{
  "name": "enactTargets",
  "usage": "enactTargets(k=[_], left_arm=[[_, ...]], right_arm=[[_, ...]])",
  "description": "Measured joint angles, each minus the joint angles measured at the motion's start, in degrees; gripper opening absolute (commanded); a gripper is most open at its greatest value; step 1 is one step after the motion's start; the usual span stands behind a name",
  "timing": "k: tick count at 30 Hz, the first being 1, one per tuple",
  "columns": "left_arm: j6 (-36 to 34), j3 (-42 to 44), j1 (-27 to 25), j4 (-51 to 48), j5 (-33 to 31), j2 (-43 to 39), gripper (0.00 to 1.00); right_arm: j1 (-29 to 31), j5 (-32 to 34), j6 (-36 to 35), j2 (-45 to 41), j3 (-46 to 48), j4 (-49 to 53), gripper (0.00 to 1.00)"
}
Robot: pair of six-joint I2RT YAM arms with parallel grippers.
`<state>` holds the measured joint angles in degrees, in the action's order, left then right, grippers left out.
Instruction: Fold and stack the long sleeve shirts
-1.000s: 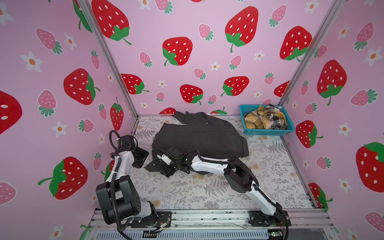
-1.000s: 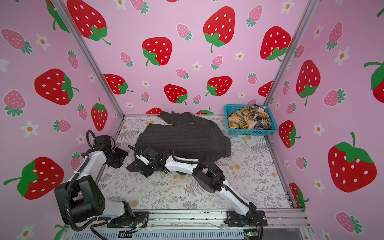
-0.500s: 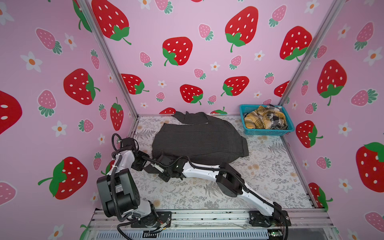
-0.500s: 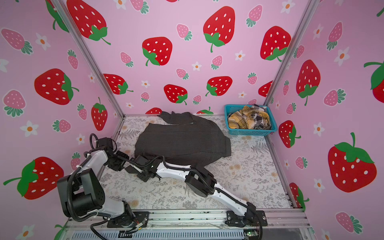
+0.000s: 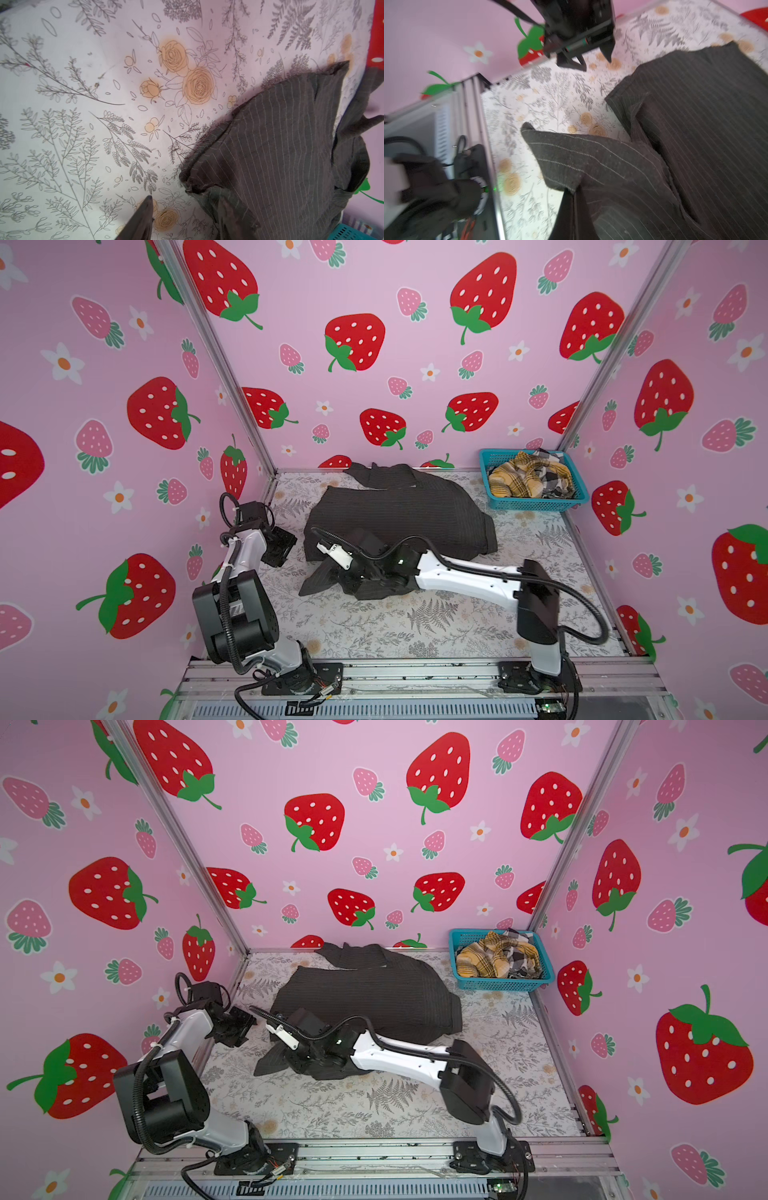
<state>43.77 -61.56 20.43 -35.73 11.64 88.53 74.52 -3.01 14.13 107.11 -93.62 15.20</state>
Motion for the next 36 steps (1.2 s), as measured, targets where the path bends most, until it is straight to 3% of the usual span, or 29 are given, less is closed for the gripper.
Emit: enactTargets(k=[8, 13, 17, 21, 26, 27, 30, 36], left_arm=[[1.4, -0.1, -7.4, 1.5, 2.1, -0.2, 0.71], [3.0, 5.4, -10.6, 1.3, 2.8, -7.5, 0.78], [4.5, 10.2, -14.7, 1.7, 2.4, -12.6, 0.78], [5.9, 11.4, -16.0, 3.3, 2.5, -9.0, 0.76], [6.0, 8.3, -17.6, 4.3, 0.5, -1.1, 0.55], [5.8, 7.3, -17.9, 4.5, 0.1, 0.5, 0.47], [6.0, 5.6, -18.5, 5.0, -1.1, 3.2, 0.01], [6.3, 5.7, -19.9, 1.9, -4.6, -4.0, 0.00]], right_arm=[[0.0, 0.3, 5.6, -23.5, 18.5, -1.4, 0.00], [0.0, 2.6, 9.5, -32.6, 25.0, 1.2, 0.00], [0.0, 6.1, 12.3, -39.0, 28.9, 2.6, 0.00], [-0.6, 10.6, 14.8, -45.3, 31.4, 3.0, 0.00], [-2.9, 17.3, 18.7, -50.3, 34.6, 3.9, 0.00], [-3.9, 19.3, 19.9, -51.6, 35.7, 4.7, 0.00], [-8.0, 24.8, 23.6, -55.3, 37.8, 8.7, 0.00], [-23.1, 36.1, 30.8, -59.7, 36.6, 20.1, 0.00]])
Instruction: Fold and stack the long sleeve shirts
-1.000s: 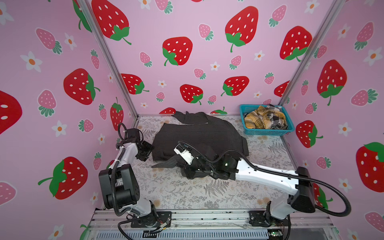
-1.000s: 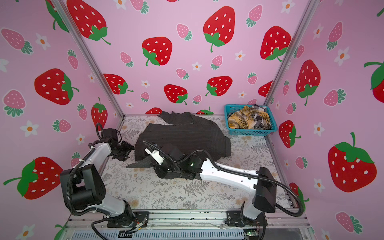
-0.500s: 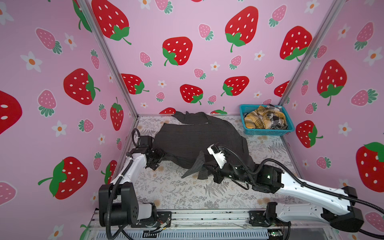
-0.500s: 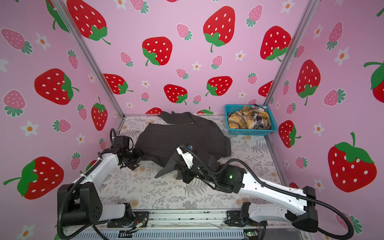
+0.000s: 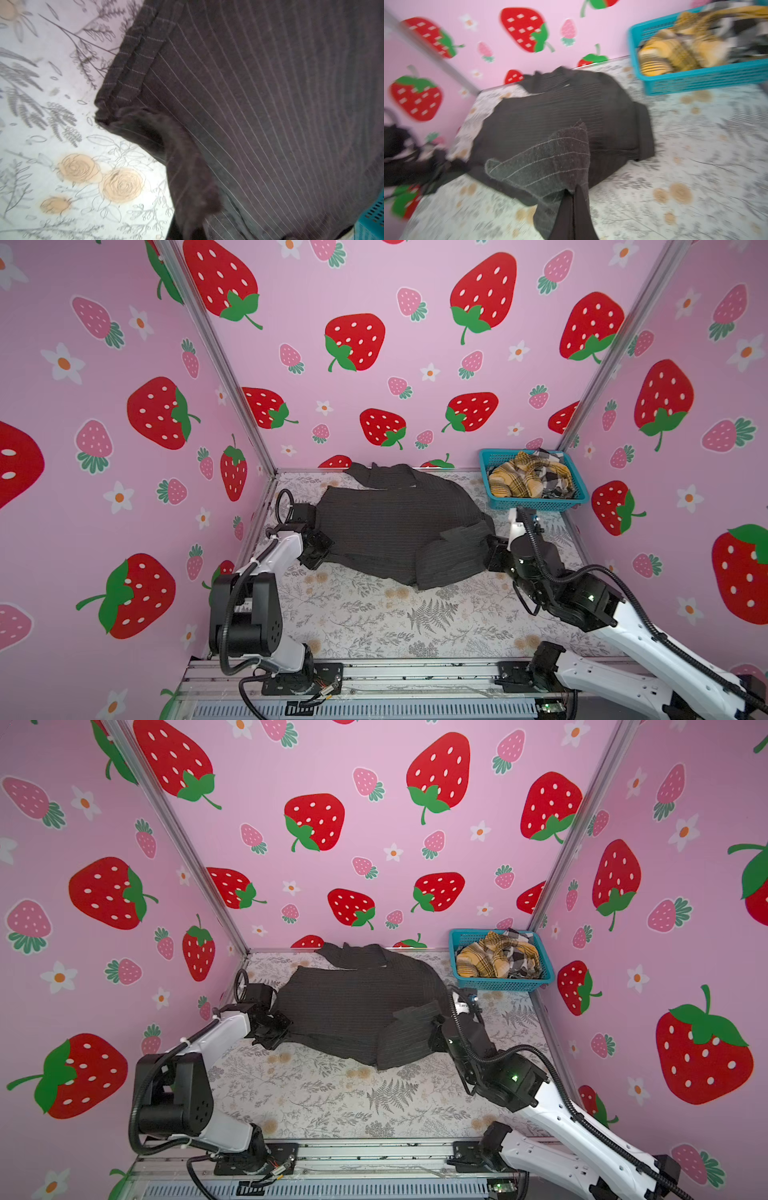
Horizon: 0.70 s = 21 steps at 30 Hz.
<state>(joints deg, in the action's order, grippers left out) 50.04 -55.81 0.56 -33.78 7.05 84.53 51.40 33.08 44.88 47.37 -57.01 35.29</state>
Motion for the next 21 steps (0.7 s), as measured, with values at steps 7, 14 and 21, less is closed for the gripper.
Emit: enactTargets(k=[7, 14, 21], left_arm=[[2.1, 11.5, -1.4, -3.5, -2.8, -18.3, 0.00], [3.4, 25.1, -1.4, -4.0, -2.5, -16.0, 0.00], [3.0, 24.4, -1.2, -2.2, -3.8, -14.4, 0.00]], right_arm=[[-11.5, 4.0, 0.5, -0.4, -2.1, 4.9, 0.00], [-12.5, 3.5, 5.8, -1.5, 6.8, 8.3, 0.00], [-17.0, 8.3, 6.8, -0.9, 2.5, 14.4, 0.00]])
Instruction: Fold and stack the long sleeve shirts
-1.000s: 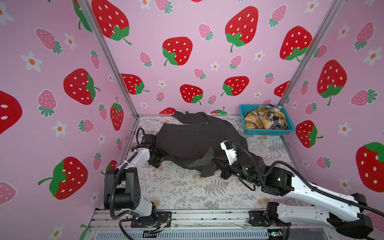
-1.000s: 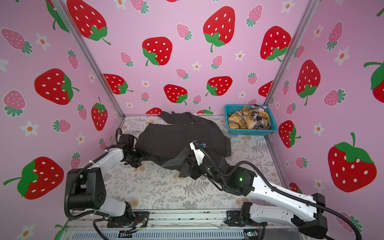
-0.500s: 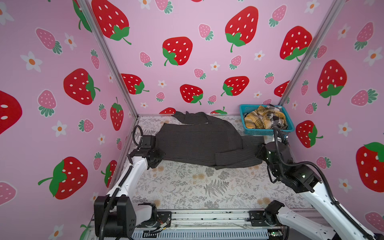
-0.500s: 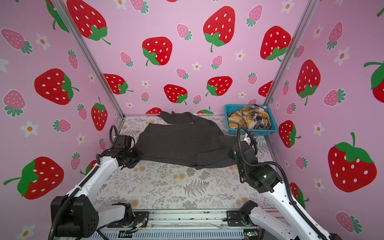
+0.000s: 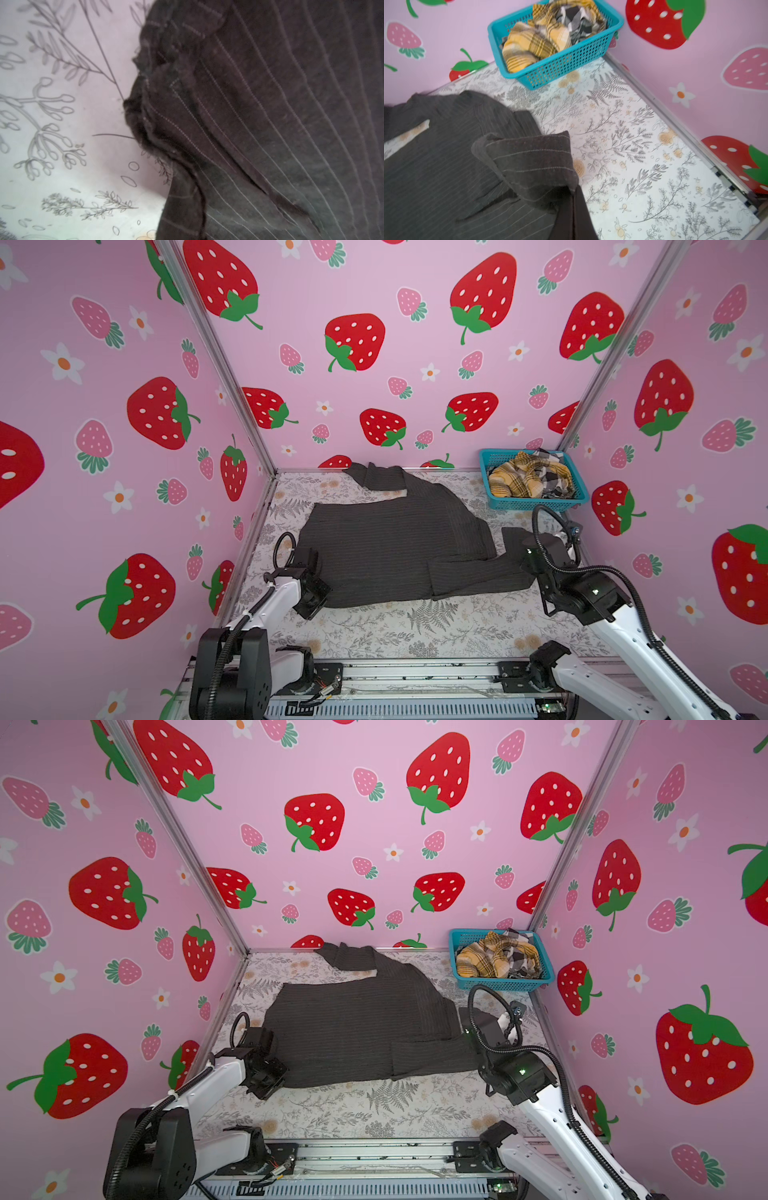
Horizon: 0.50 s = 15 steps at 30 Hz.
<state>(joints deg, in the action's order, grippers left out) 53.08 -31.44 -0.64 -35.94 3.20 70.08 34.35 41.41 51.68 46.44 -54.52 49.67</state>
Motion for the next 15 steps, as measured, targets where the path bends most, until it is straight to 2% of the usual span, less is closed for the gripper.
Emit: enactTargets(k=[3, 6, 8, 12, 15], left_arm=[[-0.3, -0.6, 0.0, 1.1, 0.1, 1.3, 0.00], [-0.3, -0.8, 0.0, 2.4, 0.3, 1.8, 0.00], [-0.3, -0.8, 0.1, 3.0, 0.3, 1.9, 0.00], [-0.1, -0.8, 0.1, 3.4, 0.7, 1.8, 0.00], [0.0, -1.0, 0.2, 2.1, 1.0, 1.2, 0.00]], right_arm=[[-0.9, -5.4, -5.7, 0.4, -0.7, -7.4, 0.00], [0.0, -19.2, -11.4, 1.0, 1.0, -18.4, 0.00], [3.5, -25.9, -14.2, 3.0, 1.2, -24.0, 0.00], [15.2, -30.1, -18.6, 11.1, -2.8, -30.6, 0.00], [19.8, -30.2, -20.9, 17.2, -7.7, -32.6, 0.00]])
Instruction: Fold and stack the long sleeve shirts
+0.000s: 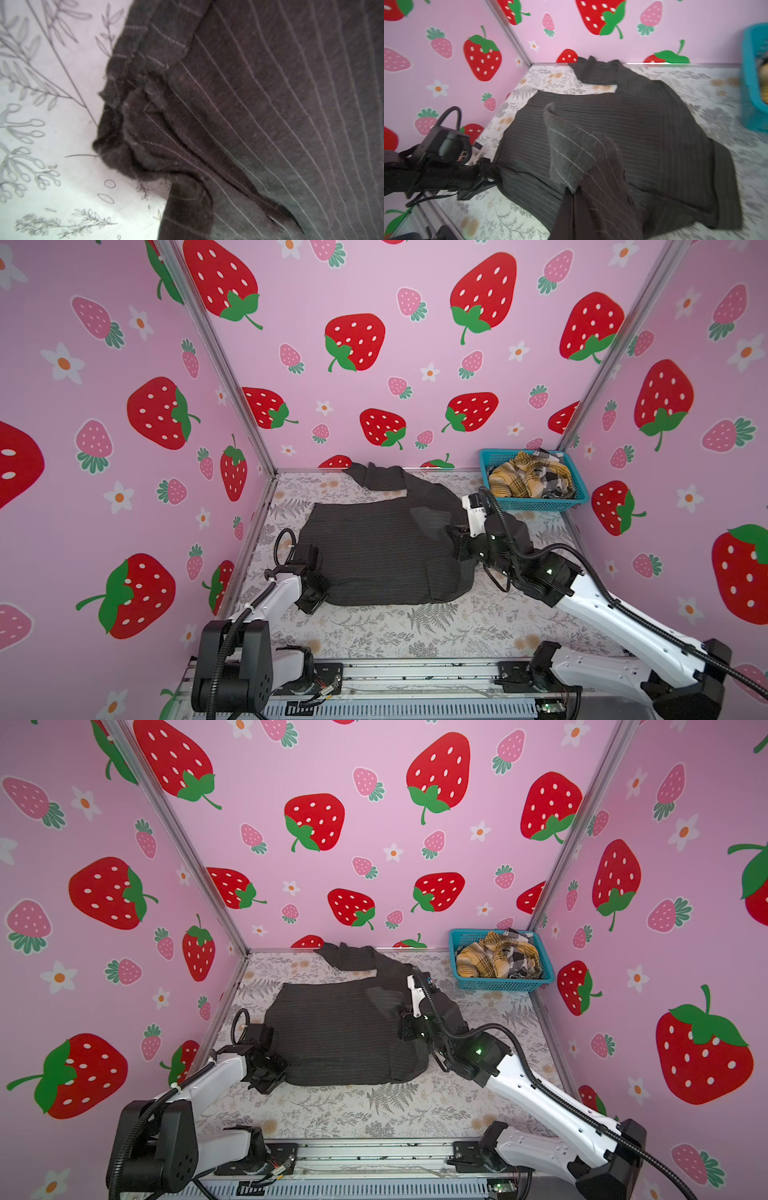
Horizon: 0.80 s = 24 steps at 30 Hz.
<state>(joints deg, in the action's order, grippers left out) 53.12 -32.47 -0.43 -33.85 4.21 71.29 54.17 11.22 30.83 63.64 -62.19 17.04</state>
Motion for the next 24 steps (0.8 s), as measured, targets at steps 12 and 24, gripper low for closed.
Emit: enactTargets(k=[12, 24], left_arm=[[0.7, -9.4, 5.0, -3.1, 1.4, 0.4, 0.00], [1.4, -17.9, 8.7, -1.5, 5.9, 8.3, 0.00]], right_arm=[[0.4, 1.5, -4.7, 10.2, -16.7, -6.3, 0.00], [0.3, -2.4, -8.9, 29.1, -32.3, -8.3, 0.00]])
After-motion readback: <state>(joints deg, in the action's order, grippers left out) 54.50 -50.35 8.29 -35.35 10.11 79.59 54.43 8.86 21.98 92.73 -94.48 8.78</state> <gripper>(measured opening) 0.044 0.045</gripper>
